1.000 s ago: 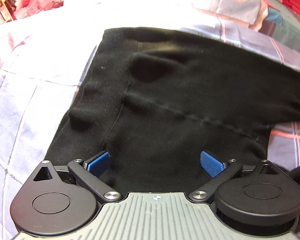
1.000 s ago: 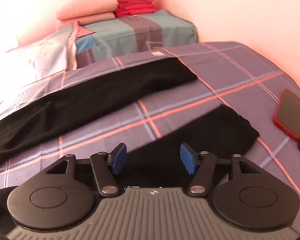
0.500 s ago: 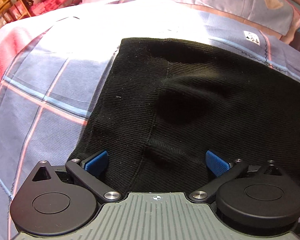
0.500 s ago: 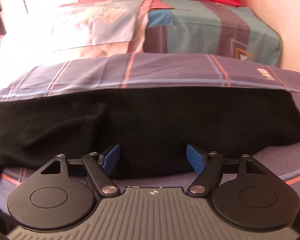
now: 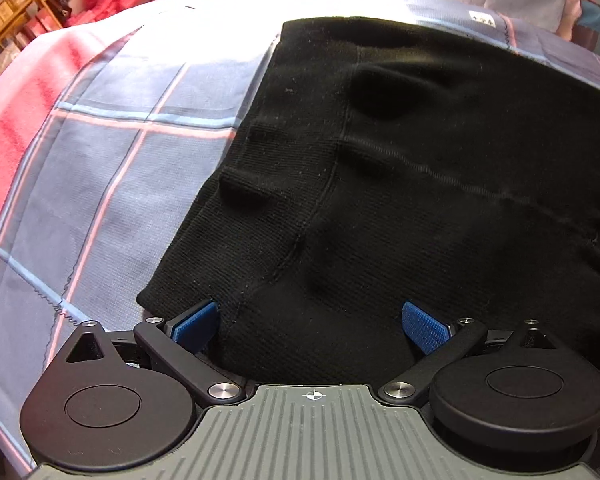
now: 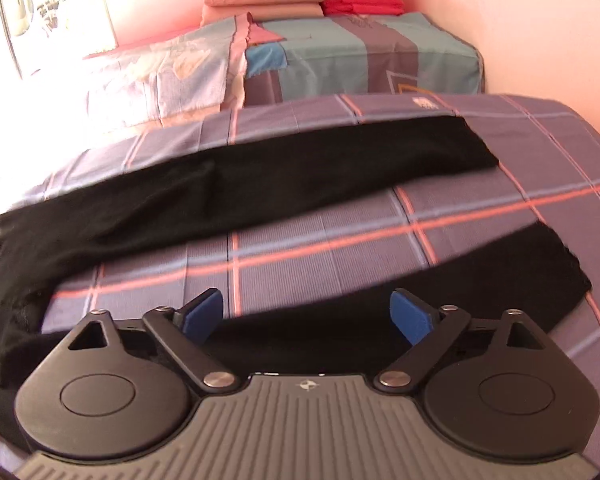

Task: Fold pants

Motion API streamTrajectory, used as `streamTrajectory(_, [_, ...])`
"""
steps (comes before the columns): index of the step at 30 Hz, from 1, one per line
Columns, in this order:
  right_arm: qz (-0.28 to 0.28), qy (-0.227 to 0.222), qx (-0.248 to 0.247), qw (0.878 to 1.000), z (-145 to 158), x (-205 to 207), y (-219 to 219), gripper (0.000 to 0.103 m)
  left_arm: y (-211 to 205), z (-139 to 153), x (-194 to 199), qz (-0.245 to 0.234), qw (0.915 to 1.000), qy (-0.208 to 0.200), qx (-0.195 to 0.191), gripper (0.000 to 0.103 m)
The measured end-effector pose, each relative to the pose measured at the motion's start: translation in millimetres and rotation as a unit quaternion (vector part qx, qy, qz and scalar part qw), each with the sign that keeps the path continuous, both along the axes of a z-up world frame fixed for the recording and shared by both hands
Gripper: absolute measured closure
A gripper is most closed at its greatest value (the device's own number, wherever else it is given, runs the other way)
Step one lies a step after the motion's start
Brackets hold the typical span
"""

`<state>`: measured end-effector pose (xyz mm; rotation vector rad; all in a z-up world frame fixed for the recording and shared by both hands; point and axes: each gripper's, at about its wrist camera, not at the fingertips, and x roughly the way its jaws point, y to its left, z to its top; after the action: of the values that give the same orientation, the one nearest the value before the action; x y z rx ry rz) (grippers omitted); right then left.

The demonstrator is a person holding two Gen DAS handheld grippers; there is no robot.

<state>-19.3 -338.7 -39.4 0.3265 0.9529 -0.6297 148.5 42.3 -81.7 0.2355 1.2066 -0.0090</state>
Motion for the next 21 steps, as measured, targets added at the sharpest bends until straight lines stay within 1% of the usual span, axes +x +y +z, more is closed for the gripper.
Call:
streamTrajectory(1, [-0.016, 0.039, 0.007, 0.999, -10.3, -4.3, 1.3, 0.010, 1.5, -0.5, 0.0, -0.004, 1.0000, -0.001, -0.002, 0.000])
streamTrajectory(2, [-0.034, 0.053, 0.014, 0.998, -13.5, -10.6, 2.0, 0.018, 2.6, 0.2, 1.1, -0.005, 1.0000, 0.002, -0.003, 0.000])
streamTrajectory(3, [-0.046, 0.046, 0.018, 0.998, -10.1, -17.2, 3.8, 0.023, 4.5, 3.9, 2.6, -0.003, 1.0000, 0.006, -0.007, 0.000])
streamTrajectory(4, [-0.058, 0.025, 0.017, 0.998, -1.6, -25.2, 9.1, 0.021, 6.6, 9.7, 2.5, -0.001, 0.9999, 0.001, -0.012, 0.000])
streamTrajectory(6, [-0.070, -0.011, 0.016, 0.997, 11.8, -36.1, 22.1, 0.007, 9.6, 21.8, -1.9, -0.008, 0.9993, -0.014, -0.034, 0.000])
streamTrajectory(7, [-0.067, -0.018, 0.017, 0.997, 14.9, -36.1, 29.4, 0.006, 10.0, 25.0, -4.6, -0.014, 0.9989, -0.017, -0.041, 0.000])
streamTrajectory(9, [-0.053, -0.011, 0.021, 0.998, 12.1, -32.5, 40.4, 0.006, 8.1, 22.9, -9.4, -0.025, 0.9989, -0.010, -0.038, 0.000])
streamTrajectory(10, [-0.041, 0.002, 0.031, 0.999, 6.1, -29.4, 46.0, 0.006, 4.7, 17.5, -10.3, -0.032, 0.9991, 0.002, -0.030, 0.000])
streamTrajectory(11, [-0.035, 0.027, 0.047, 0.998, -1.8, -26.8, 48.1, 0.006, 2.3, 9.7, -11.1, -0.041, 0.9989, 0.015, -0.015, 0.000])
streamTrajectory(12, [-0.041, 0.067, 0.065, 0.995, -11.5, -24.5, 49.0, 0.010, -0.2, 1.6, -13.3, -0.052, 0.9984, 0.022, 0.003, 0.000])
streamTrajectory(13, [-0.055, 0.088, 0.071, 0.992, -15.1, -26.9, 50.1, 0.015, 0.6, 2.6, -17.1, -0.056, 0.9984, 0.011, 0.002, 0.000])
streamTrajectory(14, [-0.064, 0.082, 0.062, 0.993, -11.6, -35.1, 52.5, 0.019, 2.1, 3.9, -17.6, -0.058, 0.9982, 0.014, -0.001, 0.000])
streamTrajectory(18, [-0.094, 0.035, 0.051, 0.994, 15.2, -69.6, 56.0, 0.017, 10.0, 11.5, -13.5, -0.062, 0.9975, 0.032, -0.011, 0.000])
streamTrajectory(20, [-0.094, 0.003, 0.026, 0.995, 35.4, -82.3, 58.5, 0.017, 11.8, 17.4, -12.4, -0.062, 0.9976, 0.030, -0.011, 0.000])
streamTrajectory(21, [-0.088, -0.022, 0.011, 0.996, 46.5, -88.1, 60.4, 0.017, 12.8, 23.9, -13.1, -0.062, 0.9977, 0.026, -0.009, 0.000])
